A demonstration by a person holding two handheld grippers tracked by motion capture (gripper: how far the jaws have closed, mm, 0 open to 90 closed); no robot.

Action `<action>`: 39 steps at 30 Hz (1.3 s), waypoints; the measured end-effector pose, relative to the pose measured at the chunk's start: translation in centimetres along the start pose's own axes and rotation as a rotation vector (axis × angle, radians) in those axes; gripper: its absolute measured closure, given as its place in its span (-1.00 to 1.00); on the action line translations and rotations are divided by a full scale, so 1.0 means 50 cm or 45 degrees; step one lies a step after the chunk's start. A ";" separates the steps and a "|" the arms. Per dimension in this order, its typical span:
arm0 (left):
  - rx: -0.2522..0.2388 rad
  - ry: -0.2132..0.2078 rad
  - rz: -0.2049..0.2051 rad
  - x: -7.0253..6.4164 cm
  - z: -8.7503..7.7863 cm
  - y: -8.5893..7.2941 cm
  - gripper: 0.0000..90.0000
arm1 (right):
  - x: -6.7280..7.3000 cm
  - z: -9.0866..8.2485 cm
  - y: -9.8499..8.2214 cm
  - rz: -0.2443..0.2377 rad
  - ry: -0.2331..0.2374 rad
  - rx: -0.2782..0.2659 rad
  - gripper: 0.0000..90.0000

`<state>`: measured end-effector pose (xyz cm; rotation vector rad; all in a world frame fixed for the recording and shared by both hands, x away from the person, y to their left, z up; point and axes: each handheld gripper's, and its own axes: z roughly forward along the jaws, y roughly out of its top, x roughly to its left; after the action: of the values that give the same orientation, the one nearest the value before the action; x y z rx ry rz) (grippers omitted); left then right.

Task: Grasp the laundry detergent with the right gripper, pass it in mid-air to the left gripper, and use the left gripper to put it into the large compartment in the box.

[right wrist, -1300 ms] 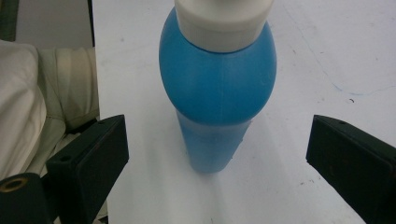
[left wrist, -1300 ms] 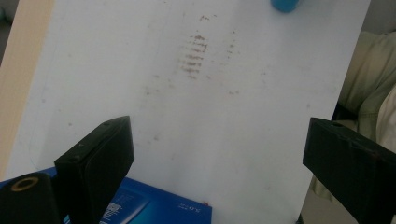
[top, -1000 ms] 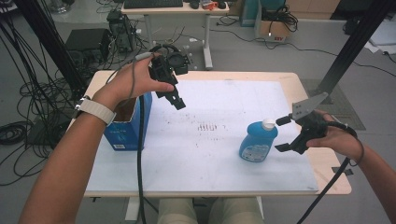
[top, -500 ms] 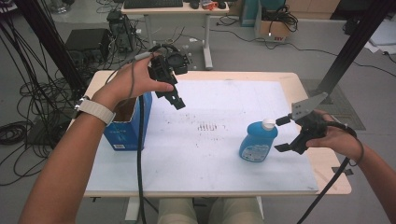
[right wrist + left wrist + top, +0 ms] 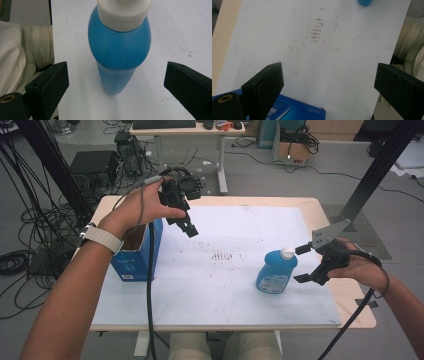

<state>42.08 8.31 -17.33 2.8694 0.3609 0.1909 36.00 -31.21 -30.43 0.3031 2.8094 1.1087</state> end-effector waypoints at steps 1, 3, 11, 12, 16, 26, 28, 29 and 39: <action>0.004 0.001 0.002 0.000 -0.001 0.000 -0.80 | -0.001 -0.001 0.001 -0.006 0.002 0.012 -0.87; 0.003 0.003 -0.001 0.001 0.000 0.000 -0.80 | 0.000 0.000 0.000 0.003 -0.003 -0.005 -0.87; 0.003 0.003 0.001 0.001 -0.001 -0.001 -0.80 | -0.002 -0.002 0.002 -0.017 0.011 0.027 -0.87; 0.002 0.004 -0.003 0.001 -0.001 -0.001 -0.80 | -0.002 -0.002 0.002 -0.017 0.009 0.029 -0.87; 0.001 0.004 -0.002 0.001 -0.001 -0.002 -0.80 | -0.002 -0.002 0.003 -0.015 0.007 0.029 -0.87; -0.002 0.006 0.000 0.002 -0.002 -0.003 -0.80 | -0.003 -0.002 0.003 -0.013 0.008 0.030 -0.87; -0.003 0.006 -0.002 0.002 -0.001 -0.003 -0.80 | -0.003 -0.002 0.003 -0.015 0.008 0.030 -0.87; -0.002 0.005 -0.003 0.001 -0.001 -0.003 -0.80 | -0.003 -0.002 0.003 -0.012 0.007 0.030 -0.87; -0.003 0.005 0.000 0.003 -0.002 -0.003 -0.80 | -0.002 -0.003 0.004 -0.013 0.007 0.029 -0.87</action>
<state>42.16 8.51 -17.27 2.8671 0.3616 0.1967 36.12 -31.19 -30.20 0.2876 2.8264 1.0779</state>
